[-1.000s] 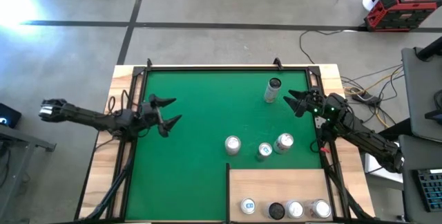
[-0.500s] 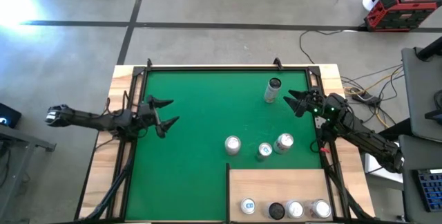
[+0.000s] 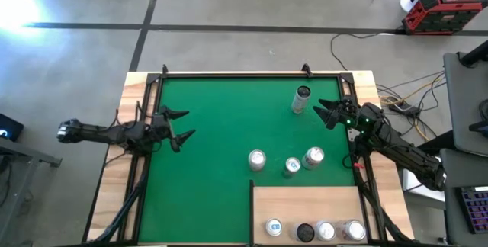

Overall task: Place canned beverage on shelf
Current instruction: Put the red-silver soda can aligned with the red-silver soda can on the shelf

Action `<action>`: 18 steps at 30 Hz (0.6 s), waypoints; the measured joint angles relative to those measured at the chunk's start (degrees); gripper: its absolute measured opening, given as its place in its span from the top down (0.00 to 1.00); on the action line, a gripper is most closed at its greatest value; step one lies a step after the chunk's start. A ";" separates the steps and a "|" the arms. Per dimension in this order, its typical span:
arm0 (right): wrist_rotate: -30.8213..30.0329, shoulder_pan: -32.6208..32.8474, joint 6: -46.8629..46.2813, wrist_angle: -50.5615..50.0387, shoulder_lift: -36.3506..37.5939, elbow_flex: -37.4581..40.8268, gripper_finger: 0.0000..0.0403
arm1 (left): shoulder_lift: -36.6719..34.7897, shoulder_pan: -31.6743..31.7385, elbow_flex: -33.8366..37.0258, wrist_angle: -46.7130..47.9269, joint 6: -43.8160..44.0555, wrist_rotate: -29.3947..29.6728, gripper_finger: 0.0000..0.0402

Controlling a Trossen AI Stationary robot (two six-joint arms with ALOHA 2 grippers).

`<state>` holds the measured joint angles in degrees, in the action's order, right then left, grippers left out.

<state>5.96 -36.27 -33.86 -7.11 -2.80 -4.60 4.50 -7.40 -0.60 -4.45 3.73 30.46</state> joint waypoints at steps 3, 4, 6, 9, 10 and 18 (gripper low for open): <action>0.00 0.01 -0.01 0.00 -0.01 0.00 0.05 | -0.93 0.00 0.00 0.00 0.00 0.00 0.06; 0.00 0.02 -0.01 0.00 -0.01 0.00 0.05 | -1.03 0.00 0.00 0.00 0.00 0.00 0.06; 0.00 0.00 0.00 0.00 -0.01 0.00 0.05 | -1.04 0.00 0.00 0.02 0.00 0.00 0.06; 0.00 0.00 0.00 0.00 -0.01 0.00 0.05 | -0.68 0.00 0.00 0.04 0.00 0.00 0.06; 0.00 0.02 0.00 0.00 -0.01 0.00 0.05 | -0.50 0.00 0.00 0.04 0.00 0.00 0.06; 0.00 0.02 0.00 0.00 -0.01 0.00 0.05 | 0.66 0.00 0.00 0.09 0.00 0.00 0.06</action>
<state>5.96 -36.25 -33.86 -7.11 -2.81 -4.60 5.16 -7.40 -0.60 -4.36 3.73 30.46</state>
